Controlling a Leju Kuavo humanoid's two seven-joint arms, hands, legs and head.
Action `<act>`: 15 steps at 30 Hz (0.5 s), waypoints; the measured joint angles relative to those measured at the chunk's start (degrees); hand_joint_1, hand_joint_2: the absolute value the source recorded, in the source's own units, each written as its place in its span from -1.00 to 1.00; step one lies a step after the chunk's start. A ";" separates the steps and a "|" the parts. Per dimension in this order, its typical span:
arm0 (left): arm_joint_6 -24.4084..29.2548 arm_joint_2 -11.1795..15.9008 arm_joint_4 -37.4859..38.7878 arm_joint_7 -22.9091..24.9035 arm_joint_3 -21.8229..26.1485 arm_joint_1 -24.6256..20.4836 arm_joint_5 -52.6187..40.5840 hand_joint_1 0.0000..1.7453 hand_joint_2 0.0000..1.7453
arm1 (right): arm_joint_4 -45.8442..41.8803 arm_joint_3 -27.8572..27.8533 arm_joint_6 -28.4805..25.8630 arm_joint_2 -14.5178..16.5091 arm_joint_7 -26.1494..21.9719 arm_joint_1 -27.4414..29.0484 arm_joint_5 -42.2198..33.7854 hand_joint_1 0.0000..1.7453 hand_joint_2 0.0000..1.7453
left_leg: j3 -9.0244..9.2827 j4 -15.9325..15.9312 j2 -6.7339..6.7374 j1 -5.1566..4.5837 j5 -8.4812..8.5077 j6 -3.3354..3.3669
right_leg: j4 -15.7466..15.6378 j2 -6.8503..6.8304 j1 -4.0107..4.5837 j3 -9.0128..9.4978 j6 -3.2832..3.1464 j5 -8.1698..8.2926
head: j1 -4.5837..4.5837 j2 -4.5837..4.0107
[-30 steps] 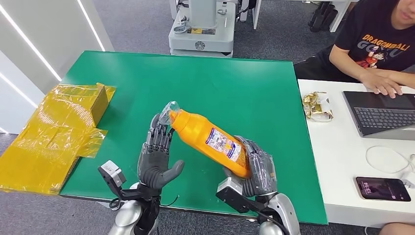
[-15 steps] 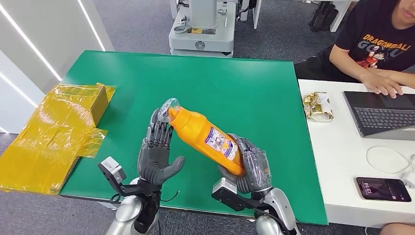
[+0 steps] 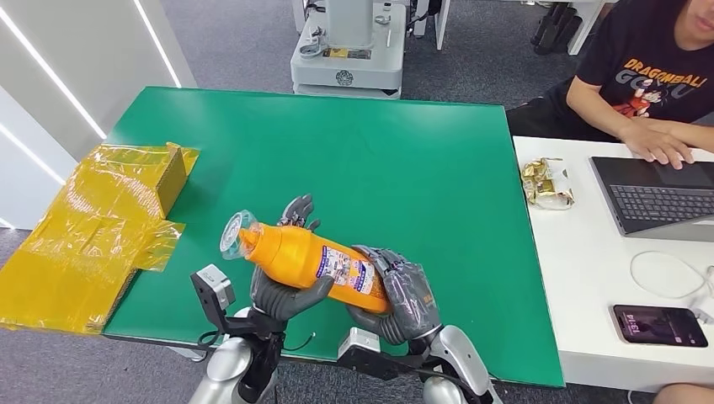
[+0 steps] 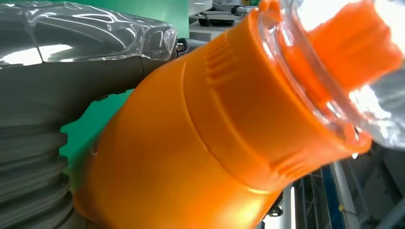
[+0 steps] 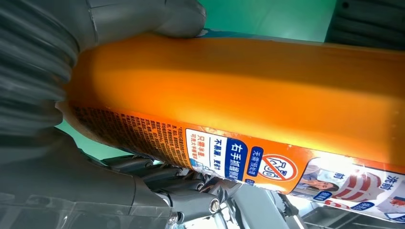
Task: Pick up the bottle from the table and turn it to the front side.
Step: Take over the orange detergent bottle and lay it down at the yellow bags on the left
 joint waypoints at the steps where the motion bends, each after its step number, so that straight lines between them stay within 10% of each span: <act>1: -0.01 -0.05 0.17 0.00 0.00 -0.01 0.00 -1.00 1.00 | -0.02 0.04 0.05 0.00 0.02 0.00 0.00 1.00 1.00 | 0.00 0.00 0.00 0.00 0.00 0.00 | 0.00 0.00 0.00 0.00 0.00 0.00 | 0.00 0.00; 15: 1.39 -0.17 1.07 -0.15 0.06 -0.08 -0.17 -1.00 1.00 | -0.87 0.14 3.32 -0.01 2.92 0.20 2.79 1.00 1.00 | 0.01 0.00 0.01 0.01 0.00 0.00 | 0.00 0.01 0.00 -0.01 0.00 0.00 | 0.00 0.00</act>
